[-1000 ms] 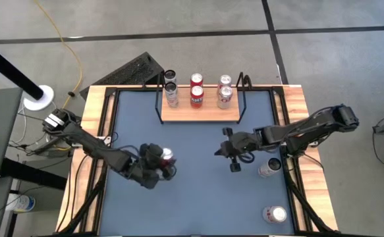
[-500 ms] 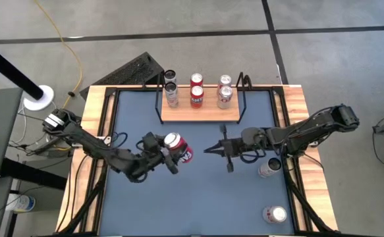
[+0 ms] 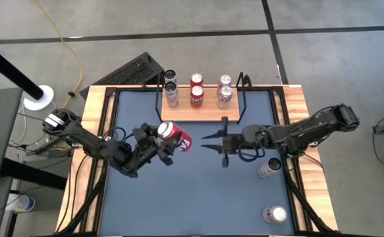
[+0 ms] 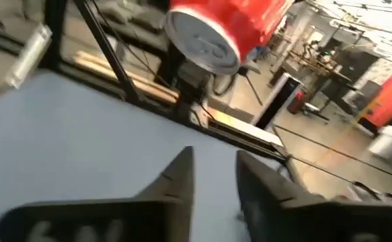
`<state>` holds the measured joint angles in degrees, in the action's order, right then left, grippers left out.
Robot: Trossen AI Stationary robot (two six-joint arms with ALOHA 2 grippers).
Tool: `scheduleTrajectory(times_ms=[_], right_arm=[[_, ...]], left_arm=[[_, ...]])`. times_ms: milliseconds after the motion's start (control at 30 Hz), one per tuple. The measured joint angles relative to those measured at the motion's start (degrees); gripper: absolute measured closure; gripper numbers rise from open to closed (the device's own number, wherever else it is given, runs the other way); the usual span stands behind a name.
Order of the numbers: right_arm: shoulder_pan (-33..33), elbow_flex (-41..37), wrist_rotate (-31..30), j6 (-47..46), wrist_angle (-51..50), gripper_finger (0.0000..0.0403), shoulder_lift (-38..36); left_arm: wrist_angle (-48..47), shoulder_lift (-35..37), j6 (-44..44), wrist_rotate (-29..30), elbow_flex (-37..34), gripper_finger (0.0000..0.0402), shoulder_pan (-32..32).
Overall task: Place canned beverage on shelf
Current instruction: Put the red soda can on the shelf aligned with the other red soda cans
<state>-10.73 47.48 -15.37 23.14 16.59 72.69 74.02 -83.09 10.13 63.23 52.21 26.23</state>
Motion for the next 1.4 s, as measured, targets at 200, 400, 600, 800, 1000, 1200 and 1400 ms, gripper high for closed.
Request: scheduleTrajectory(times_ms=[200, 400, 600, 800, 1000, 1200, 1400], right_arm=[[-2.8, 0.2, -14.3, 16.7, -4.5, 0.0159, -0.3], [-5.1, 0.2, -24.5, 30.6, -2.7, 0.0109, -0.2], [-6.3, 0.2, -39.1, 38.8, 3.5, 0.0111, -0.2], [-6.0, 0.2, -36.7, 43.6, 5.0, 0.0112, -0.2], [-4.3, 0.2, -33.1, 53.2, 11.4, 0.0112, -0.2], [0.1, 0.2, -25.0, 66.5, 13.1, 0.0113, -0.2], [3.4, 0.2, -21.1, 79.3, 12.8, 0.0113, -0.2]], left_arm=[[4.0, 0.0, -0.2, 3.8, 0.0, 0.0109, -3.1], [0.6, 0.0, -8.8, 4.3, 0.0, 0.0109, -8.8], [-17.7, 2.3, -30.2, -7.3, 0.0, 0.0109, -17.3], [-31.5, 6.1, -46.3, -24.9, 0.0, 0.0109, -27.1], [-28.9, 6.2, -46.2, -27.0, 0.0, 0.0109, -30.7], [-33.0, 6.2, -53.6, -39.7, 0.0, 0.0109, -38.3], [-34.0, 6.2, -56.0, -43.2, 0.0, 0.0109, -41.7]])
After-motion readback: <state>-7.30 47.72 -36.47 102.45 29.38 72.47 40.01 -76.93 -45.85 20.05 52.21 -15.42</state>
